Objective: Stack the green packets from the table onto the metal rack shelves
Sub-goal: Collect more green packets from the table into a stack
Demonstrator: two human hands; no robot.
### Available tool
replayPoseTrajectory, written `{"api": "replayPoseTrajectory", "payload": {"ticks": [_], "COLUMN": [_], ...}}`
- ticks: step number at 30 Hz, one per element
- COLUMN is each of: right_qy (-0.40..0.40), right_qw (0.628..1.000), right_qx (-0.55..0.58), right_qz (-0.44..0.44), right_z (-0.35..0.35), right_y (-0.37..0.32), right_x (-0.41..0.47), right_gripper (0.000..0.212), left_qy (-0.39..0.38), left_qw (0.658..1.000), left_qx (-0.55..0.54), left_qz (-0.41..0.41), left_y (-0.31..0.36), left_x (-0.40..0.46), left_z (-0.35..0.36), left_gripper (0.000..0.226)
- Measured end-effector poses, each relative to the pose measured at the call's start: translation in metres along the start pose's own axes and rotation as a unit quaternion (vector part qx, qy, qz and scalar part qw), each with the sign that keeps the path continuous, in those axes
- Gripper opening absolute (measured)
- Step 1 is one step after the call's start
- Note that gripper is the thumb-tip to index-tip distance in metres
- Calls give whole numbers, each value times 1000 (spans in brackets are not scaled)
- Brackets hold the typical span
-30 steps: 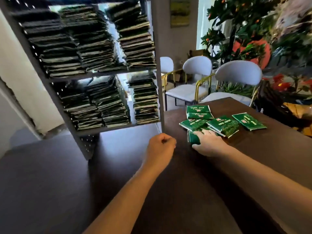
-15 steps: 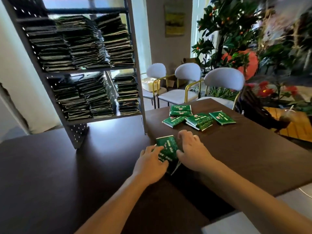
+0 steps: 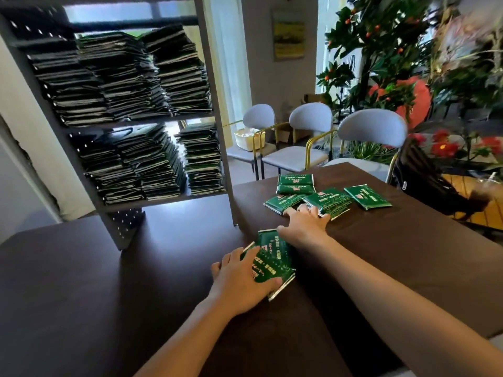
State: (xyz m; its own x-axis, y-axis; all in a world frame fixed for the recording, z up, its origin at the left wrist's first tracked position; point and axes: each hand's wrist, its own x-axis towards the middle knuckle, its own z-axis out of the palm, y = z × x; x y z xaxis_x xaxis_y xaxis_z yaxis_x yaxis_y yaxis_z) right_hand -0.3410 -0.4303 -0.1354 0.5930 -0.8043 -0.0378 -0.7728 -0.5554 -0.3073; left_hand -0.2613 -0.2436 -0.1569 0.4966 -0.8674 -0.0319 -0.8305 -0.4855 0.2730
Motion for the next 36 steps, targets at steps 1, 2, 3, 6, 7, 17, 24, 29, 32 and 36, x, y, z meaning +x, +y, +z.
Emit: {"api": "replayPoseTrajectory", "payload": {"ticks": [1,2,3,6,7,17,24,29,32,36], "right_qy": [-11,-23,-33,-36,-27,-14,64,157,147,121], "right_qw": [1000,1000,999,999,999,986,951,941,936,898], "right_qx": [6,10,8,-19,-31,147,294,269,292,418], "right_qz": [0,1,2,-3,-9,-72,-70,-130,-133,-66], "right_z": [5,9,12,21,24,11,-3,-33,-34,-40], "right_y": [-2,-4,-6,-11,-12,-13,-22,-34,-39,-29], "right_x": [0,0,0,-6,-9,-40,-73,-87,-87,-66], "right_gripper": [55,53,54,60,61,26,42,48,46,40], "left_qy": [4,13,23,28,24,-28,-41,-22,-9,-20], "left_qw": [1000,1000,1000,999,999,995,991,981,964,965], "left_qx": [-5,-9,-11,-14,-11,-89,-124,-189,-261,-259], "left_qz": [2,4,4,-14,-23,-33,-28,-26,-43,-46], "left_y": [-1,-2,-2,-5,-7,-24,-30,-33,-34,-41], "left_x": [1,2,4,7,8,7,0,-1,-1,0], "left_z": [0,0,-1,-4,-4,-8,-13,-16,-16,-12], "left_gripper": [87,88,88,89,90,83,92,89,87,85]}}
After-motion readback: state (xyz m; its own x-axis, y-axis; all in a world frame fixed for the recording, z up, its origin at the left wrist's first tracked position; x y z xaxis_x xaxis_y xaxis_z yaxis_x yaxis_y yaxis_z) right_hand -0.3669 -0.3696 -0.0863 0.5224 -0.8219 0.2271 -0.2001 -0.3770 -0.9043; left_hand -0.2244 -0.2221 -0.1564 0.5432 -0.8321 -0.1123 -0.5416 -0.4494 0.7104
